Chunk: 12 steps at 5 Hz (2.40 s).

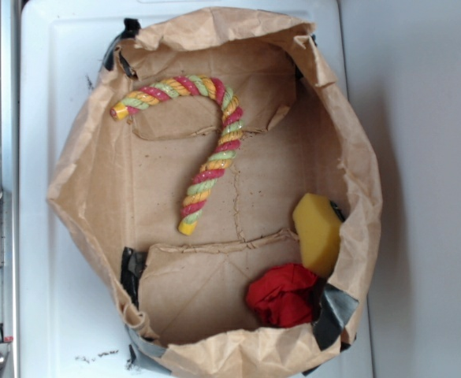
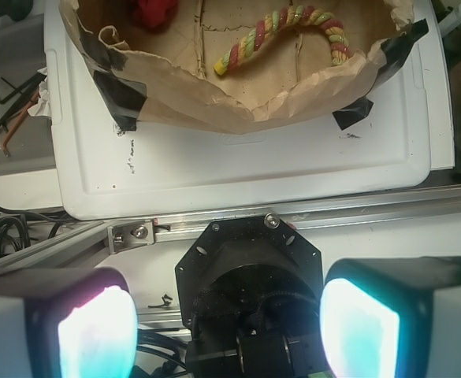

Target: Grab the multicolored rope.

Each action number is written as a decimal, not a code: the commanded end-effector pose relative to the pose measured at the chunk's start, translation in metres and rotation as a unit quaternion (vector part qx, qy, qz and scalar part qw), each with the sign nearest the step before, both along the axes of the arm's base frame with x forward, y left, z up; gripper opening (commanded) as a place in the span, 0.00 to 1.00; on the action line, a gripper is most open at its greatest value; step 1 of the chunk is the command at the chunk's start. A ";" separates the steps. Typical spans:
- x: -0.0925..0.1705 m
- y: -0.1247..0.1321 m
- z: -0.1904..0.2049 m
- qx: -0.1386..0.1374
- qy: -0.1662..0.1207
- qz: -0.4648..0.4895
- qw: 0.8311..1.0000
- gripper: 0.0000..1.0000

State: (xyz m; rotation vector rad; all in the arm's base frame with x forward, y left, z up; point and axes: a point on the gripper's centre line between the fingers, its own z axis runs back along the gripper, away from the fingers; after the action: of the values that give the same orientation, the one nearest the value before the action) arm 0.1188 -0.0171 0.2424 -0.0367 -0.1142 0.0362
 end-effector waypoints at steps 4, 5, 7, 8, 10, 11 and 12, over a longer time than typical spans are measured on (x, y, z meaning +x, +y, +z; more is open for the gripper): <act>0.101 0.047 -0.023 0.027 -0.105 0.215 0.971 1.00; 0.117 0.054 -0.039 -0.003 -0.125 0.299 0.946 1.00; 0.137 0.071 -0.073 -0.022 -0.096 0.329 0.939 1.00; 0.150 0.068 -0.097 -0.025 -0.075 0.342 0.936 1.00; 0.161 0.067 -0.124 -0.038 -0.056 0.334 0.940 1.00; 0.191 0.084 -0.135 -0.018 -0.048 0.315 0.948 1.00; 0.193 0.085 -0.140 0.005 -0.041 0.316 0.948 1.00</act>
State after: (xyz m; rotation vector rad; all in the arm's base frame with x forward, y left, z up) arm 0.3080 0.0558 0.0827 0.0154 -0.1442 0.6580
